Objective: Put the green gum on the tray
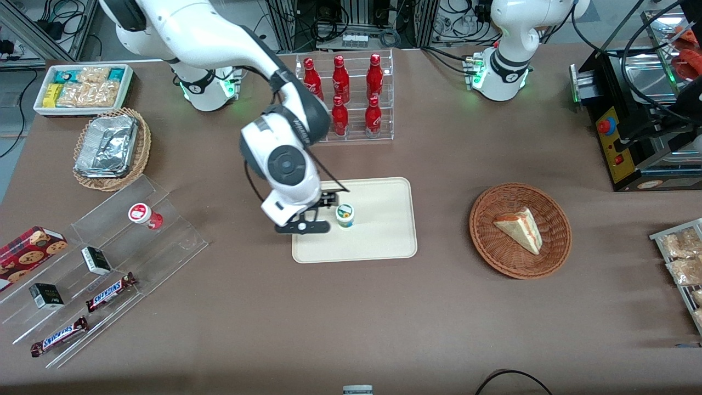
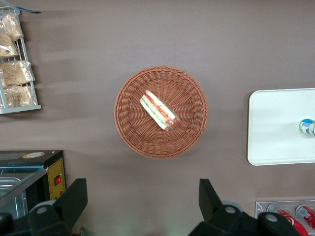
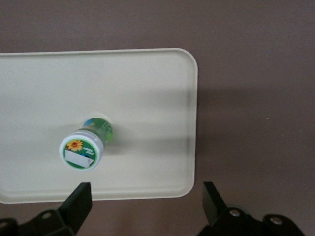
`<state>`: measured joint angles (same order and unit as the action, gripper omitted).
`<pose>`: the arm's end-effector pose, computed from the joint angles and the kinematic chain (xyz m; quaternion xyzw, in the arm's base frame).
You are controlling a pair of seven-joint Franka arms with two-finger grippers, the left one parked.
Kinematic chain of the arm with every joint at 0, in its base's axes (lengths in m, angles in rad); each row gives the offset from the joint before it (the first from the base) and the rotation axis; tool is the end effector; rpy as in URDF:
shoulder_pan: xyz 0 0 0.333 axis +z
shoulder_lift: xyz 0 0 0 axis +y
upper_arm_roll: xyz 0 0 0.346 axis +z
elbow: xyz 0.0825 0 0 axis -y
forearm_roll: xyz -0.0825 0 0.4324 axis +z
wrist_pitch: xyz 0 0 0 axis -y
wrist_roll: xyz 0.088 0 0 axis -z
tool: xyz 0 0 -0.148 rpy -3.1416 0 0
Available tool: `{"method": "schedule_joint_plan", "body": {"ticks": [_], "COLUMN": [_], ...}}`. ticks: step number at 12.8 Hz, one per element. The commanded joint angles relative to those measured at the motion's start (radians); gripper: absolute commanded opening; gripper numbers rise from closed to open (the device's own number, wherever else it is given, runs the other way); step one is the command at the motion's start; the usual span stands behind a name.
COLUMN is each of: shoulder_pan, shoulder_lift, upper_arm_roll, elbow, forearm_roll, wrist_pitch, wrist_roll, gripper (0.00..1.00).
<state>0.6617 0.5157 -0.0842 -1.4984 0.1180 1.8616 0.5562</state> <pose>0.6025 0.4181 0.3240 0.9966 -0.0066 -0.0815 0.0116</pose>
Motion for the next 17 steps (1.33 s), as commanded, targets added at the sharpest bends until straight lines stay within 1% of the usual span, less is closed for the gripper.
{"method": "schedule_joint_plan", "body": {"ticks": [1, 4, 8, 11, 13, 17], "shoulder_pan": [-0.085, -0.19, -0.371, -0.487, -0.542, -0.64], "shoulder_lift": [-0.058, -0.123, -0.255, -0.338, -0.379, -0.447], "upper_arm_roll": [0.015, 0.017, 0.017, 0.017, 0.017, 0.017], "elbow": [0.004, -0.002, -0.081, -0.135, -0.145, -0.145], "forearm_roll": [0.005, 0.009, 0.009, 0.009, 0.006, -0.006], "wrist_pitch": [-0.088, -0.154, -0.157, -0.173, -0.238, -0.343], "wrist_roll": [-0.051, -0.073, -0.093, -0.267, -0.311, -0.476], "gripper": [1.0, 1.0, 1.0, 1.0, 1.0, 1.0]}}
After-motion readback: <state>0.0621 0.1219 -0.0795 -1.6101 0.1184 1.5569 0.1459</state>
